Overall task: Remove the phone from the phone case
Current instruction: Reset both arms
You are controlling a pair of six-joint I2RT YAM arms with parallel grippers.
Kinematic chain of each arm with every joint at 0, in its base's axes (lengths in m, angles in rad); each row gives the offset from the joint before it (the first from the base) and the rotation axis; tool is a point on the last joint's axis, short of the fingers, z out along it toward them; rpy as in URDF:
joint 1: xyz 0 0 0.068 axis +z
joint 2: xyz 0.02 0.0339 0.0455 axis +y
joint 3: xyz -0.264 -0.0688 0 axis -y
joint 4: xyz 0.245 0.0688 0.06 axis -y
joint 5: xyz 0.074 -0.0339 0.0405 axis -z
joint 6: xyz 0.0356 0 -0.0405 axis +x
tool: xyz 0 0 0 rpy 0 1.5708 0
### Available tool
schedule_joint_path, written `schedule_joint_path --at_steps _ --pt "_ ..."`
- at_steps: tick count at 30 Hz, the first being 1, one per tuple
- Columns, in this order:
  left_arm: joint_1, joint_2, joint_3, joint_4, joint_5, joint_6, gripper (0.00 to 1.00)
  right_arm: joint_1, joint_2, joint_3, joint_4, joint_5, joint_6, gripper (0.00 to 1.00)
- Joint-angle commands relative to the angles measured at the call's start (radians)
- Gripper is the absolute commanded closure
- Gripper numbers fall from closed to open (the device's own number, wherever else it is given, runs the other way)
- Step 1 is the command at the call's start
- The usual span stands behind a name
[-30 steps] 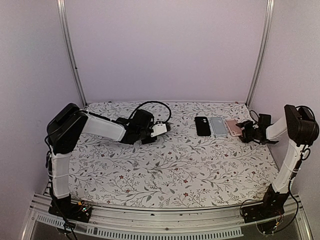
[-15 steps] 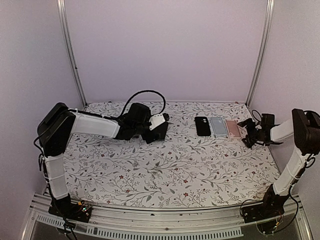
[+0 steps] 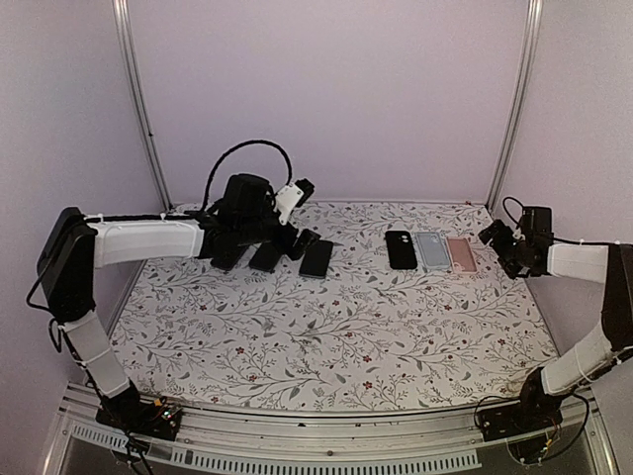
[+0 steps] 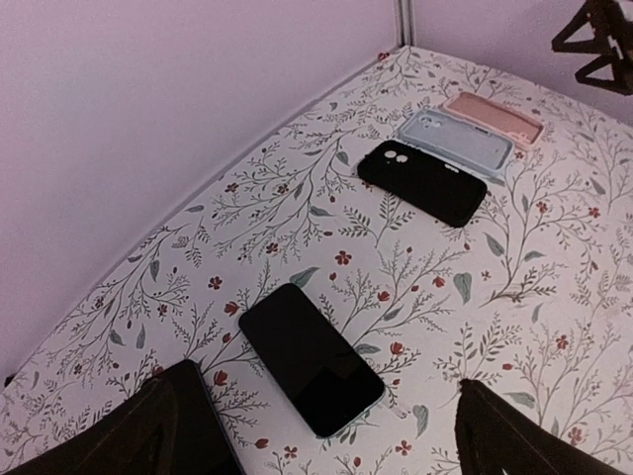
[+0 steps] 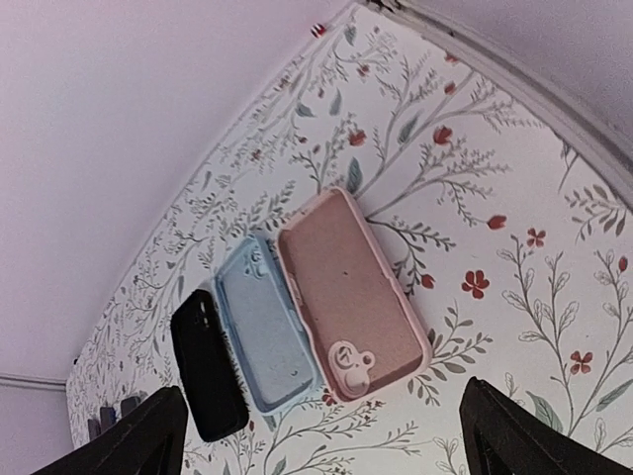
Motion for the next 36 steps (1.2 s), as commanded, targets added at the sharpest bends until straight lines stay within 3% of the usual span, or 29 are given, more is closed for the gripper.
schedule_joint_path --at_steps 1,6,10,14,22,27,30,34,36 --pt "0.089 -0.108 -0.033 -0.048 0.088 -0.260 0.01 0.022 -0.177 -0.025 0.050 0.150 -0.163 0.01" --pt "0.184 -0.232 -0.145 -0.037 0.084 -0.426 0.01 0.032 -0.288 -0.125 0.252 0.186 -0.320 0.01" --pt "0.299 -0.348 -0.284 0.086 0.154 -0.490 0.01 0.032 -0.286 -0.216 0.456 0.088 -0.490 0.01" --pt "0.427 -0.436 -0.449 0.314 0.298 -0.484 0.01 0.032 -0.227 -0.263 0.560 0.163 -0.567 0.01" --pt "0.523 -0.607 -0.766 0.536 -0.154 -0.351 0.01 0.031 -0.096 -0.466 1.019 0.203 -0.684 0.01" --pt "0.592 -0.551 -0.840 0.655 -0.264 -0.318 0.01 0.032 0.019 -0.549 1.308 0.151 -0.713 0.01" --pt "0.630 -0.488 -0.862 0.717 -0.315 -0.293 0.01 0.032 0.054 -0.533 1.277 0.091 -0.735 0.01" --pt "0.673 -0.389 -0.958 0.989 -0.350 -0.245 0.01 0.032 0.060 -0.504 1.231 0.110 -0.728 0.01" --pt "0.689 -0.368 -0.931 0.961 -0.306 -0.269 0.01 0.032 0.060 -0.502 1.227 0.107 -0.730 0.01"
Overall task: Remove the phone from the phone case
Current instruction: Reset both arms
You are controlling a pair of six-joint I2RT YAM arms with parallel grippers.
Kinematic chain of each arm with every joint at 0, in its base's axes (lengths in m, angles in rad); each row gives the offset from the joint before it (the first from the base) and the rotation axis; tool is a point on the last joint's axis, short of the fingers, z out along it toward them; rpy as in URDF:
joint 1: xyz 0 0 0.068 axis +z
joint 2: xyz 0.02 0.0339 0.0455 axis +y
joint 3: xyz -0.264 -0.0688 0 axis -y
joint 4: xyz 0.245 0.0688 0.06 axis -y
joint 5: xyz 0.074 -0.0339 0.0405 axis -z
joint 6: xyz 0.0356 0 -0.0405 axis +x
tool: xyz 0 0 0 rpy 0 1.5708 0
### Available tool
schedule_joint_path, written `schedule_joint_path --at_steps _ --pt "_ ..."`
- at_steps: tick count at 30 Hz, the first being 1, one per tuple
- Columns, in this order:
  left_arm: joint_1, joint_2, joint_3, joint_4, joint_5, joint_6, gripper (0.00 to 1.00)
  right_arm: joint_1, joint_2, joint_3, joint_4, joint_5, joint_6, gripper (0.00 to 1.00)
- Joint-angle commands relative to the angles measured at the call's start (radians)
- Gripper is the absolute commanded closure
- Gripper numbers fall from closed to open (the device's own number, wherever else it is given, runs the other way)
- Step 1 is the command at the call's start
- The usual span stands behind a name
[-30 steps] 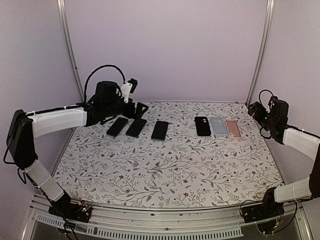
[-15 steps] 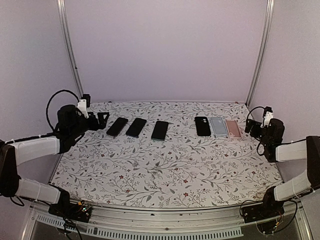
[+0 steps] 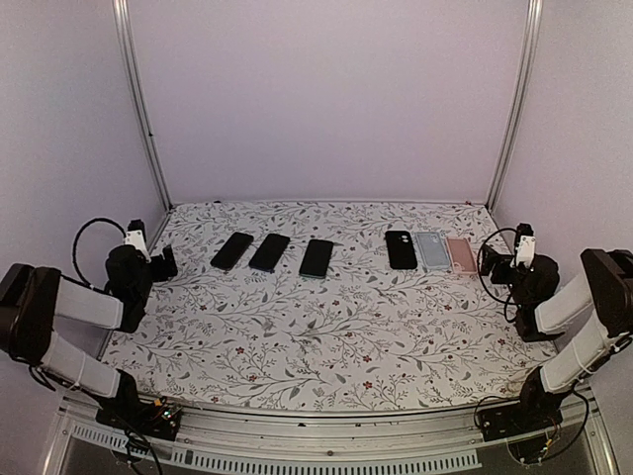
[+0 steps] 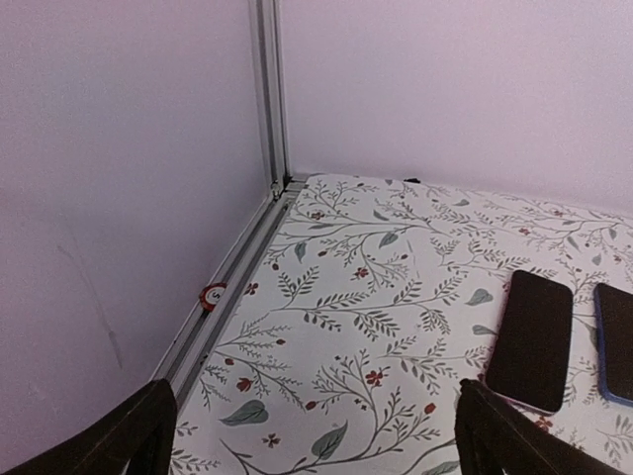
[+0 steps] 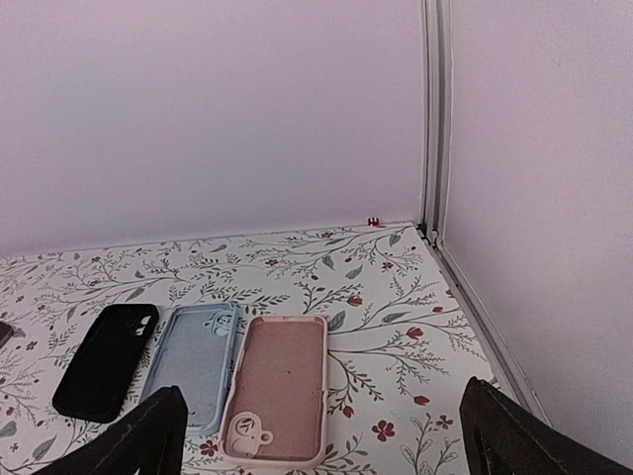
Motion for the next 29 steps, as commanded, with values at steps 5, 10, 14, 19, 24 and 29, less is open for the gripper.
schedule_joint_path --at_steps 5,10,14,19,24,29 --pt "0.033 0.215 -0.133 0.585 0.045 0.048 0.01 0.006 0.014 0.045 0.010 -0.096 -0.057 0.01" --pt "0.032 0.207 -0.093 0.490 0.103 0.062 0.00 0.006 0.015 0.046 0.009 -0.098 -0.062 0.01" --pt "0.023 0.211 -0.072 0.467 0.123 0.072 0.01 0.006 0.015 0.046 0.009 -0.099 -0.062 0.01" --pt "0.020 0.209 -0.066 0.453 0.123 0.072 0.01 0.006 0.015 0.046 0.008 -0.099 -0.062 0.01" --pt "0.020 0.208 -0.065 0.449 0.123 0.072 0.00 0.006 0.015 0.047 0.008 -0.099 -0.063 0.01" --pt "0.020 0.207 -0.065 0.449 0.122 0.072 0.01 0.006 0.017 0.047 0.007 -0.100 -0.062 0.01"
